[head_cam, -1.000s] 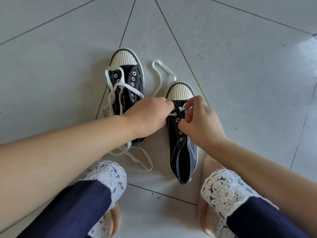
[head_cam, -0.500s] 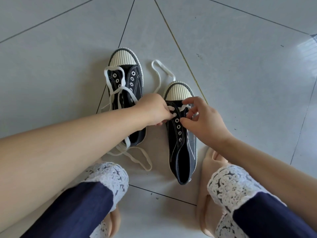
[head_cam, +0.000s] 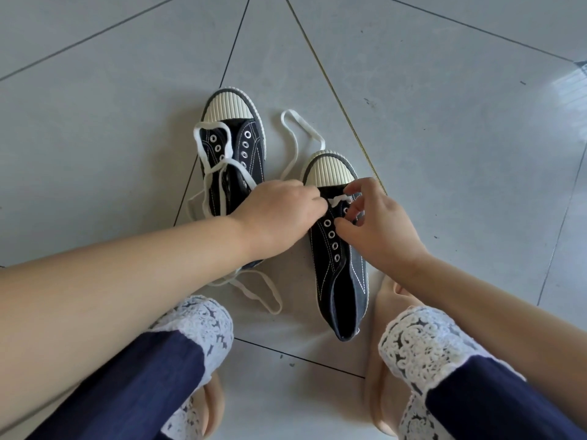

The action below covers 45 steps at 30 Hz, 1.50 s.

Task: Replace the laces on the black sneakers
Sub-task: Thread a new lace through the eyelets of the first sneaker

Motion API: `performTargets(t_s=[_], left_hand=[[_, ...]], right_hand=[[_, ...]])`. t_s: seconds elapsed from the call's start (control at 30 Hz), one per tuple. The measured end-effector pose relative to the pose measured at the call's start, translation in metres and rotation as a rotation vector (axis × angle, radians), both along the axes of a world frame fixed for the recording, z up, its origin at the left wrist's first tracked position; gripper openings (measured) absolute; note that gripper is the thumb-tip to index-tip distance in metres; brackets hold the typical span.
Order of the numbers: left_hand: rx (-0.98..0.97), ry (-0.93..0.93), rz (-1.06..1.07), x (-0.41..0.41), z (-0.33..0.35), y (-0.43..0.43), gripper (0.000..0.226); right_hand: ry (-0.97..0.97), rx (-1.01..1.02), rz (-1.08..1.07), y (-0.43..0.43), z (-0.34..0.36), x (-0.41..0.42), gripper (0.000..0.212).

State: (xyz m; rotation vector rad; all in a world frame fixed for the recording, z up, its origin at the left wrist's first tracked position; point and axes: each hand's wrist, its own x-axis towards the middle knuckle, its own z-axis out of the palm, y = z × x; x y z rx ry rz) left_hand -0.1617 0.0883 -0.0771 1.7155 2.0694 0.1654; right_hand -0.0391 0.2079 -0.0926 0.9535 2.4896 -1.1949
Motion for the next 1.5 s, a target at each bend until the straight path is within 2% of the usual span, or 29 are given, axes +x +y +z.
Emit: performTargets(t_s=[0.1,0.17,0.2,0.3,0.4,0.5,0.6,0.7,0.8,0.9,1.0,1.1,1.2,1.33,1.43,1.5], left_hand=[[-0.034,-0.149,0.238,-0.014,0.003,0.003,0.02],[0.016,-0.136,0.312,-0.026,0.001,0.005,0.015],[-0.024,-0.108,0.301,-0.03,0.002,0.005,0.012],[-0.346,-0.017,0.171,-0.027,0.002,0.009,0.012],[-0.473,0.028,0.116,-0.024,0.0,0.012,0.004],[-0.417,-0.042,0.2,-0.028,0.001,0.016,0.006],[-0.142,-0.112,0.365,-0.029,0.004,0.017,0.011],[0.088,-0.293,0.466,-0.026,0.007,0.018,0.012],[0.192,-0.563,0.569,-0.019,0.013,0.029,0.013],[0.139,-1.045,0.727,-0.011,0.021,0.044,0.018],[0.115,-1.284,0.807,-0.008,0.025,0.05,0.017],[0.091,-1.358,0.886,-0.01,0.024,0.047,0.015],[-0.078,-1.36,0.924,-0.007,0.025,0.045,0.015],[-0.296,-1.31,0.886,0.0,0.026,0.044,0.037],[-0.303,-1.285,0.879,-0.003,0.023,0.044,0.06],[-0.267,-1.388,0.915,-0.009,0.022,0.047,0.069]], right_hand=[[0.024,-0.035,0.0,0.002,0.0,0.005,0.037],[0.024,-0.057,-0.023,0.003,0.0,0.007,0.038],[0.021,-0.068,-0.032,0.003,0.0,0.007,0.039],[0.012,-0.084,-0.035,0.003,-0.001,0.006,0.04],[0.005,-0.112,-0.066,0.003,-0.001,0.007,0.041],[-0.007,-0.136,-0.091,0.004,-0.001,0.008,0.04],[-0.011,-0.143,-0.091,0.006,0.001,0.005,0.036],[0.01,-0.145,-0.097,0.011,0.004,0.001,0.03],[0.035,-0.229,-0.165,0.015,0.008,-0.009,0.022],[0.099,-0.654,-0.43,0.021,0.014,-0.021,0.03],[0.132,-1.067,-0.625,0.031,0.019,-0.026,0.029],[0.156,-1.26,-0.705,0.041,0.021,-0.023,0.031],[0.156,-1.251,-0.708,0.048,0.025,-0.024,0.031],[0.163,-1.23,-0.681,0.048,0.034,-0.025,0.013],[0.195,-1.279,-0.597,0.045,0.039,-0.022,0.019],[0.191,-1.237,-0.488,0.042,0.043,-0.017,0.013]])
